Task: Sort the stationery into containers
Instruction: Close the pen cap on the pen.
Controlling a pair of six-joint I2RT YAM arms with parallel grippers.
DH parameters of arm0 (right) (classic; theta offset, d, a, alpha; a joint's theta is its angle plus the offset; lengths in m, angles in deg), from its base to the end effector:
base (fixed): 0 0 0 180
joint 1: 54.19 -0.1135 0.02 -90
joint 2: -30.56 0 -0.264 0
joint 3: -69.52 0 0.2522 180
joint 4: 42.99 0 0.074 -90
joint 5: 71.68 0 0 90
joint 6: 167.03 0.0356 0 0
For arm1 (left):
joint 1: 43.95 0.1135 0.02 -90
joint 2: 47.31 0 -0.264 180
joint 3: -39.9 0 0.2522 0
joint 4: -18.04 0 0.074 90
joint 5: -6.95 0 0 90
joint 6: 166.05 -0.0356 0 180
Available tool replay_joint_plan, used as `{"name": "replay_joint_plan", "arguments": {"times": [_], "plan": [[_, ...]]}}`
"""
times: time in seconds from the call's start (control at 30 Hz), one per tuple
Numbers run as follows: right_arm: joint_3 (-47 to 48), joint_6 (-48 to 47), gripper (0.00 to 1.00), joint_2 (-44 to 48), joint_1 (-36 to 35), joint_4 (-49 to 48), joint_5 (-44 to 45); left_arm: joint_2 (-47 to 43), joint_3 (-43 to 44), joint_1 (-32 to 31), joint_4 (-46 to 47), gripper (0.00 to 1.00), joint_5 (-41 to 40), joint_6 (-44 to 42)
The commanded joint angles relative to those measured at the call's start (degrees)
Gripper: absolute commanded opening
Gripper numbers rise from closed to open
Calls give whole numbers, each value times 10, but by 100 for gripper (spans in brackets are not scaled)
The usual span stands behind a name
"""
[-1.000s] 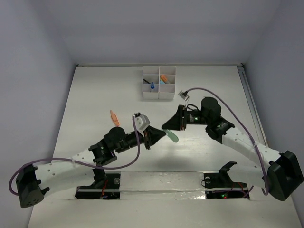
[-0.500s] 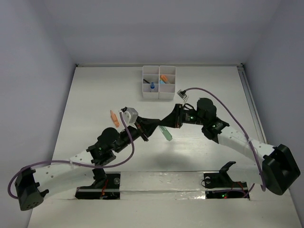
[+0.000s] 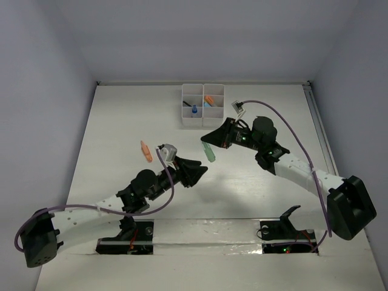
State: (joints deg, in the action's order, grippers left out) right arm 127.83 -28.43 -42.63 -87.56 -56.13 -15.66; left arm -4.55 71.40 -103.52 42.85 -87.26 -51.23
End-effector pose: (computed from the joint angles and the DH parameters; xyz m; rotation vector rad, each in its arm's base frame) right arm 0.2320 0.1766 0.2983 -0.2847 1.8190 1.5303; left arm 0.0934 -0.1539 0.2691 0.3647 1.3898 -1.1849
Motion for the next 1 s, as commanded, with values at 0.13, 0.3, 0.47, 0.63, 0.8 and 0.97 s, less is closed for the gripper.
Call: {"name": "replay_joint_plan", "arguments": {"times": [0.13, 0.3, 0.47, 0.63, 0.8, 0.97], "plan": [[20, 25, 0, -5, 1, -89, -3, 80, 24, 0, 114, 38, 21, 11], [15, 32, 0, -5, 1, -98, -9, 119, 54, 0, 120, 37, 36, 0], [5, 40, 0, -5, 1, -111, -17, 136, 62, 0, 125, 30, 10, -3], [-12, 45, 0, -1, 1, -120, -19, 142, 72, 0, 112, 24, -33, -8], [-34, 47, 0, 5, 1, -125, -17, 134, 56, 0, 147, 33, -19, -6], [-47, 64, 0, -5, 1, -156, -29, 133, 50, 5, 182, 40, 13, 1]]}}
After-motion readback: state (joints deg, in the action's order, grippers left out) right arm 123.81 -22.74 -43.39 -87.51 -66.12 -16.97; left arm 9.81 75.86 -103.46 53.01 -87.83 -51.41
